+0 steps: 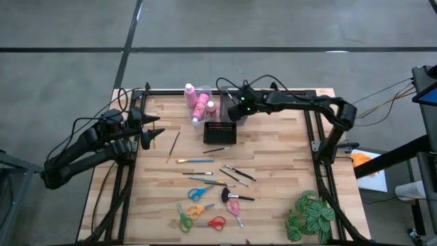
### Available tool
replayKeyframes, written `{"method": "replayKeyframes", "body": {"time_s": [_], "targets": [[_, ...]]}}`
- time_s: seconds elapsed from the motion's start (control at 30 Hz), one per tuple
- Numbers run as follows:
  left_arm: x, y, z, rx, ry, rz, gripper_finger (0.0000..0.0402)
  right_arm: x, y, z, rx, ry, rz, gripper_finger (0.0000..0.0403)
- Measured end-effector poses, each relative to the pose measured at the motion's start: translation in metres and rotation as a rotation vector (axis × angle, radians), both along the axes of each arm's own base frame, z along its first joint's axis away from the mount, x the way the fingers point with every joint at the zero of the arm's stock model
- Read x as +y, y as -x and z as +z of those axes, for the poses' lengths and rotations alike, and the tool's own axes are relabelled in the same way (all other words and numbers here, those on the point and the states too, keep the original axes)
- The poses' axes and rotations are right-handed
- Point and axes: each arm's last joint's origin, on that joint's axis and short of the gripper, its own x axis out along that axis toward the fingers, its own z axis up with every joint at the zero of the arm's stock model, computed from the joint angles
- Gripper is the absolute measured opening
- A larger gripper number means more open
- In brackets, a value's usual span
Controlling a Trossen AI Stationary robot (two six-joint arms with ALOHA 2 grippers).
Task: Pick & Place Paint Supplies
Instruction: Put the black paint brush into the gray bin
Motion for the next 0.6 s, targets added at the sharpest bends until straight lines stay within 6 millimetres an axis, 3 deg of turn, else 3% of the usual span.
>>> {"method": "replayKeyframes", "body": {"time_s": [0.23,0.6], "targets": [[0.0,0.0,0.0,0.0,0.0,0.0,0.0311,-0.013,-0.014,-0.013,0.093,-0.043,-0.012,0.0018],[0.0,0.0,0.0,0.0,0.0,0.0,0.0311,-0.023,-0.012,-0.024,0.114,-0.062,-0.033,0.0018]]}}
